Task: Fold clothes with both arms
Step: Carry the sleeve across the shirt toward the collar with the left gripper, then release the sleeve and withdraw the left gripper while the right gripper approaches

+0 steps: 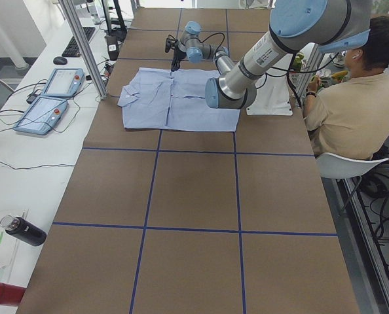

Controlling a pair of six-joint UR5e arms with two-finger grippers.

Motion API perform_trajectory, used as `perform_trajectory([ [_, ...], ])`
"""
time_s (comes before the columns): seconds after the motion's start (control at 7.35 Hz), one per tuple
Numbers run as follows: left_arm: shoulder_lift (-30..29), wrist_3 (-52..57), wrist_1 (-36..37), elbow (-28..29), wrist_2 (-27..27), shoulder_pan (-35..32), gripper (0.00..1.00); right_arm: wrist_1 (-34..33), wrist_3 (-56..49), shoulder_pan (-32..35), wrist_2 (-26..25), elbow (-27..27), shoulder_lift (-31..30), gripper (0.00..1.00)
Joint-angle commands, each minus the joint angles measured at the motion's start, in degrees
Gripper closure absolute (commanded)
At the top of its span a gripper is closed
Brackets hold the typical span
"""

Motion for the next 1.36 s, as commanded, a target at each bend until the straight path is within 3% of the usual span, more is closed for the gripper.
perform_trajectory([
  [0.0,-2.5,2.0,-0.1,1.2,-0.5,0.4,0.0,0.0,0.7,-0.1,0.0,-0.1,0.2,0.0],
  [0.14,-2.3,3.8,0.6,0.8,-1.8,0.3,0.0,0.3,4.4,-1.2,0.0,0.4,0.7,0.0],
  [0.27,-0.8,6.0,1.7,-1.4,-3.9,0.1,0.0,5.0,12.1,-5.2,-0.4,0.5,0.7,0.0],
  [0.41,5.2,7.2,4.6,-9.9,-4.0,0.1,0.0,12.4,24.7,-11.5,-4.2,0.5,0.8,0.0],
  [0.54,12.6,10.7,9.8,-21.6,-4.0,0.1,0.0,18.1,36.9,-20.0,-11.9,0.7,0.8,0.0],
  [0.68,20.3,13.4,16.0,-33.7,-4.0,0.0,0.0,19.4,46.5,-29.3,-20.8,2.0,1.1,0.0],
  [0.95,38.1,17.1,17.0,-52.7,-4.8,-0.5,0.0,19.2,61.0,-44.7,-33.9,6.1,1.2,0.0],
  [1.23,52.8,17.3,15.8,-64.3,-4.8,-0.7,0.0,19.0,71.5,-59.5,-47.6,7.0,0.5,0.0],
])
